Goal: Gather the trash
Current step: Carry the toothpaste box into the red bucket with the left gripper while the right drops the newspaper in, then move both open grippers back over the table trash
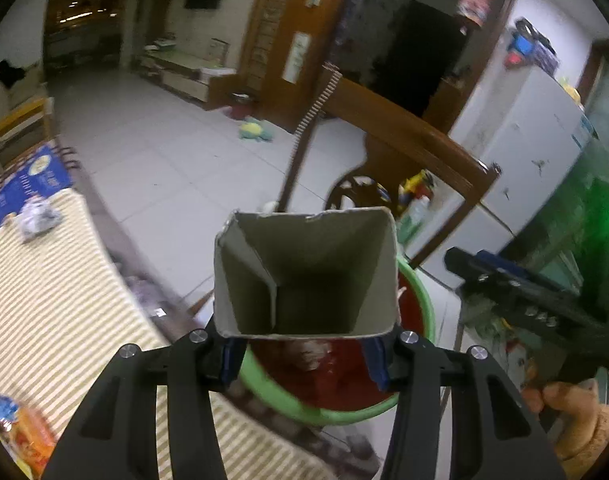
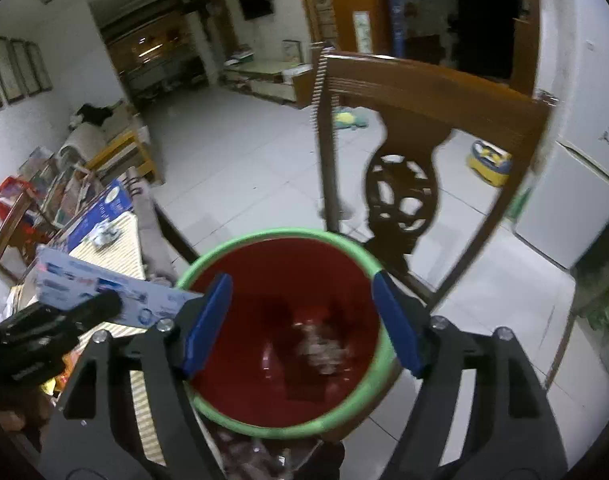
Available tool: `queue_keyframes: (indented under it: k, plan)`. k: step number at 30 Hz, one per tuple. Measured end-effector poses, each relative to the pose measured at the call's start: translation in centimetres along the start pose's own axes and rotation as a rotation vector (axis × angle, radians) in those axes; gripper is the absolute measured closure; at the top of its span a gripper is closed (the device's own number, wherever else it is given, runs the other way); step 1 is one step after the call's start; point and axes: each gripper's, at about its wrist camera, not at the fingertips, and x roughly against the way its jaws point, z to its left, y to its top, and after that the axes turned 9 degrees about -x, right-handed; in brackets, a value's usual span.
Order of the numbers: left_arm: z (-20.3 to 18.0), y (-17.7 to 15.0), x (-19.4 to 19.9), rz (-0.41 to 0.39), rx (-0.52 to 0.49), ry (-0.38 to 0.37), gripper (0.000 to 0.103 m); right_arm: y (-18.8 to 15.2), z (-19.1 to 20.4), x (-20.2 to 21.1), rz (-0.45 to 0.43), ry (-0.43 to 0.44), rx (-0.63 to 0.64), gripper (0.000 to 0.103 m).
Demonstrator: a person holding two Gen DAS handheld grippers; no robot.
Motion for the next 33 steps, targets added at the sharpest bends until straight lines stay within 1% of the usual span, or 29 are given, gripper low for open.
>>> queue_keyframes:
  k: [2,4,5,6,7,9,13,15,19,25,29,32,33]
  plan:
    - [-1.2,0.4,-1.4,0.015,-0.022,-0.018,0.057,0.1,-1.3,0.6,-0.007,-0.018,-0.024,0.031]
    - [-1.9,0.7,-2.6,0.037,-0.042,-0.02,0.056,0.0,-2.4,1.2,-0.014,-0.033,-0.041,0.031]
    - [-2.3,0.8,-3.1,0.051,-0.049,-0.016,0.04,-0.2,-2.8,1.5,-0.017,-0.039,-0.049,0.029]
    - [-2.6,0.9,-3.5,0.059,-0.052,-0.006,0.021,-0.1,-3.1,1.6,-0.018,-0.042,-0.054,0.028]
    - [-2.7,0.9,-3.5,0.055,-0.05,0.001,0.017,-0.2,-3.3,1.8,-0.02,-0.044,-0.059,0.028]
    - [-2.8,1.0,-2.9,0.035,-0.046,0.0,0.016,-0.4,-3.5,2.1,-0.023,-0.043,-0.062,0.027]
    - [-2.5,0.8,-1.5,0.017,-0.053,0.029,0.016,-0.6,-2.7,2.2,-0.025,-0.028,-0.053,0.025]
    - [-1.8,0.5,-0.5,0.005,-0.038,0.038,0.016,-0.8,-1.6,2.0,-0.024,-0.014,-0.036,0.022]
    - [0.0,-0.4,2.0,-0.021,-0.008,0.075,0.016,-1.1,1.0,1.8,-0.017,0.021,0.004,0.02]
    - [4.0,-2.6,6.7,-0.053,0.058,0.145,0.016,-2.4,6.7,1.5,0.003,0.09,0.083,0.018]
    - [7.2,-5.2,10.3,-0.067,0.099,0.211,0.016,-3.9,11.5,1.3,0.015,0.13,0.152,0.016]
    - [9.6,-7.4,12.7,-0.07,0.133,0.258,0.016,-5.5,15.6,1.1,0.034,0.159,0.221,0.015]
    - [10.8,-8.4,14.0,-0.071,0.156,0.28,0.016,-6.3,17.4,1.2,0.041,0.171,0.255,0.013]
